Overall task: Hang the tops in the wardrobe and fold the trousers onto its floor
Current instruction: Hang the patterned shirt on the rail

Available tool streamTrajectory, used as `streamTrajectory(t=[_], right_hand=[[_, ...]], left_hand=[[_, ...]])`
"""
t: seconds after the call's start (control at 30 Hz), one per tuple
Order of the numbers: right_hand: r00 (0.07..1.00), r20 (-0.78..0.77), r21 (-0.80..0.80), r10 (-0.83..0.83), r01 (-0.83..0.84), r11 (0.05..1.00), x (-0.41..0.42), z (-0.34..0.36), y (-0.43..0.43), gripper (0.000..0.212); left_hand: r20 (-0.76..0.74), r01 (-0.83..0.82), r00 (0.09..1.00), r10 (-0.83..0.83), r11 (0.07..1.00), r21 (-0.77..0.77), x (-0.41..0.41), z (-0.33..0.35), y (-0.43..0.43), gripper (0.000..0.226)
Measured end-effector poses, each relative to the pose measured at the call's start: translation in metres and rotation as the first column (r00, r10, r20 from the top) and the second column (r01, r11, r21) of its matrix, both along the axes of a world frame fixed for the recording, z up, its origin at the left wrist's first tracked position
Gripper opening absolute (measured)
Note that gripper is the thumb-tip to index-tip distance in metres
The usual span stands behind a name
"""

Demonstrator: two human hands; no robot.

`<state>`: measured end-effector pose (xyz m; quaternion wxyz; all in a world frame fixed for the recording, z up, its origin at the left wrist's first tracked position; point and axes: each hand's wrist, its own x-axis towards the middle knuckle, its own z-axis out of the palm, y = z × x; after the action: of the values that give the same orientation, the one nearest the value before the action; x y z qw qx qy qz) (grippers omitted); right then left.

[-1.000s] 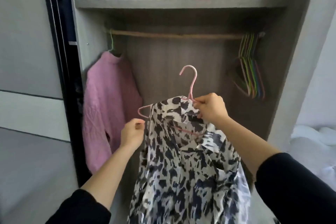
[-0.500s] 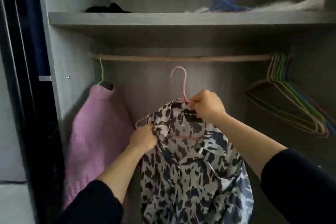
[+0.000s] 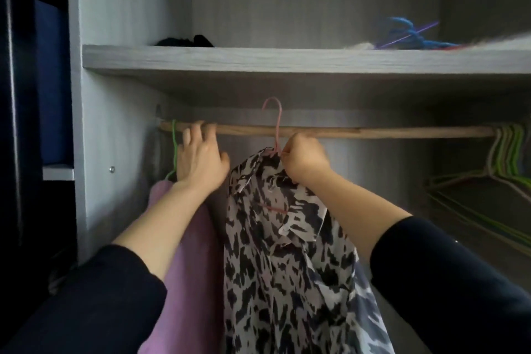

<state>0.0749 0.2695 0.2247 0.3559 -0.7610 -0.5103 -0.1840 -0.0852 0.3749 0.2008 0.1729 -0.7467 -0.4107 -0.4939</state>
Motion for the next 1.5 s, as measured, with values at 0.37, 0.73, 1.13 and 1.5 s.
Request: streamTrajectory(t=[0.37,0.73,1.13,1.5], right_hand=[[0.86,-0.393,-0.098,0.324,-0.39,0.916,-0.031,-0.024,0.06,0.014],[0.636,-0.593,0.076,0.495,-0.567,0.82,-0.069,-0.039,0.091,0.028],[0.962,-0.108,0.006,0.253,-0.253,0.967,0.021,-0.054,0.039,0.037],[0.885,0.362,-0.028,-0.294,0.326,0.945,0.18,-0.068,-0.123,0.032]], left_hand=[[-0.126,0.129,0.984,-0.13,0.992,-0.011,-0.04,0.017,0.05,0.056],[-0.081,0.22,0.97,-0.23,0.968,-0.12,-0.047,0.024,0.053,0.057],[-0.056,0.167,0.985,-0.165,0.985,0.035,0.04,0.01,-0.014,0.049],[-0.242,0.396,0.896,-0.374,0.917,0.049,0.209,0.005,-0.08,0.06]])
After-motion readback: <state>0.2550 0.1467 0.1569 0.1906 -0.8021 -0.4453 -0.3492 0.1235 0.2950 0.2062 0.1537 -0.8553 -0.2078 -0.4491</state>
